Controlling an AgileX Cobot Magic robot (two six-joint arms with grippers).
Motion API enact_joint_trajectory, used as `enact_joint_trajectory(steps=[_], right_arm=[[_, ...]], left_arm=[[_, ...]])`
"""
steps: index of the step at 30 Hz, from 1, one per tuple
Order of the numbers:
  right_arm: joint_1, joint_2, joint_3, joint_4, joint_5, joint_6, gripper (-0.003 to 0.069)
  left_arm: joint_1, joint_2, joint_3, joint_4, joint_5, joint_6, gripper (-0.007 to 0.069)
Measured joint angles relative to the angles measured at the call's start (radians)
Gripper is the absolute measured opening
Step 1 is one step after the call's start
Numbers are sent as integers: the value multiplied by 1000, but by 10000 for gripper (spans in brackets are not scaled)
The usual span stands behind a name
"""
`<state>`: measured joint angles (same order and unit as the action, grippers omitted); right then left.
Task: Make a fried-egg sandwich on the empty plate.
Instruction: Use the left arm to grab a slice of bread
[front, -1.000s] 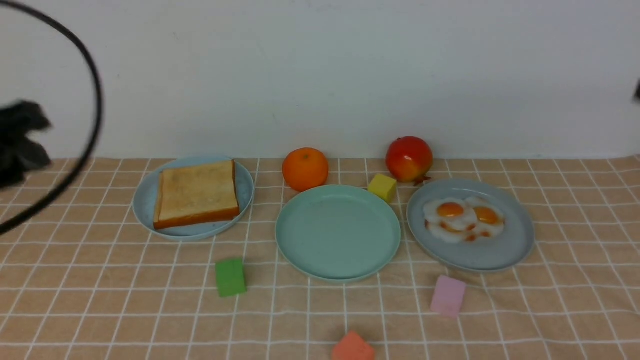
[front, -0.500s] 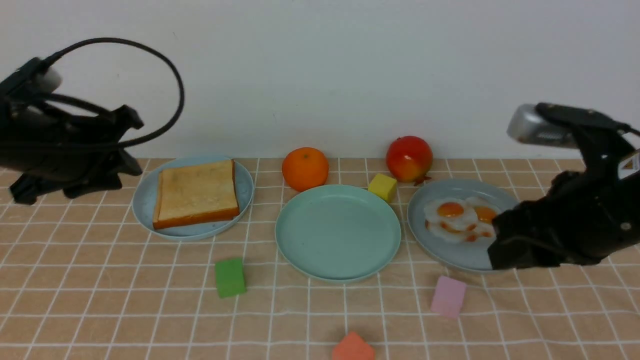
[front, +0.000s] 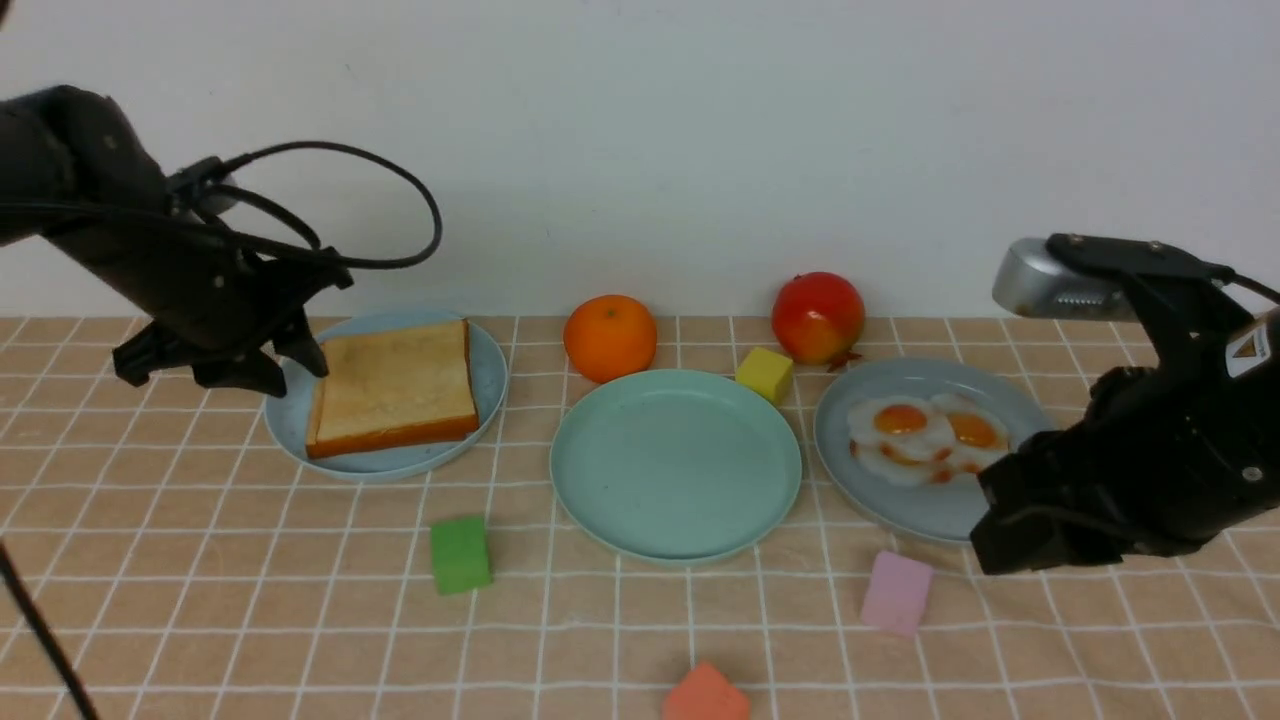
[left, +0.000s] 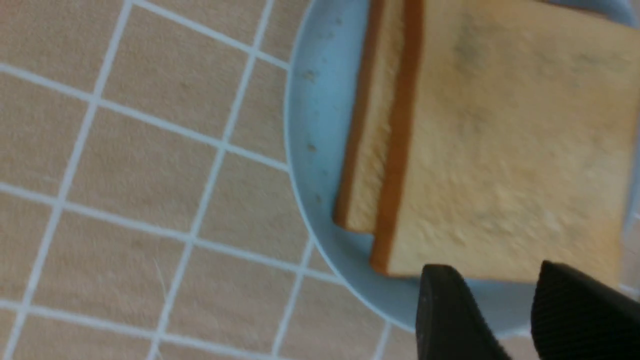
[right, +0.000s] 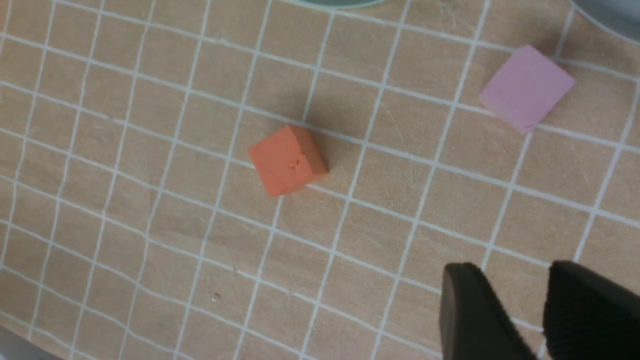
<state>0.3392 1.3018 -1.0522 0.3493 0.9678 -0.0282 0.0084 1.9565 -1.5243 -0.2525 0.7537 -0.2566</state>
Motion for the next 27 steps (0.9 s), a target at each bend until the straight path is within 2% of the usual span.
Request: enact_joint_trajectory(steps=[9,27], right_arm=[[0,0,0,0,0,0,241],[0,0,0,2,58,-18,241]], left_arm=[[0,80,-21,4,-46,41,298],[0,159,-27,-53,-150,57,275]])
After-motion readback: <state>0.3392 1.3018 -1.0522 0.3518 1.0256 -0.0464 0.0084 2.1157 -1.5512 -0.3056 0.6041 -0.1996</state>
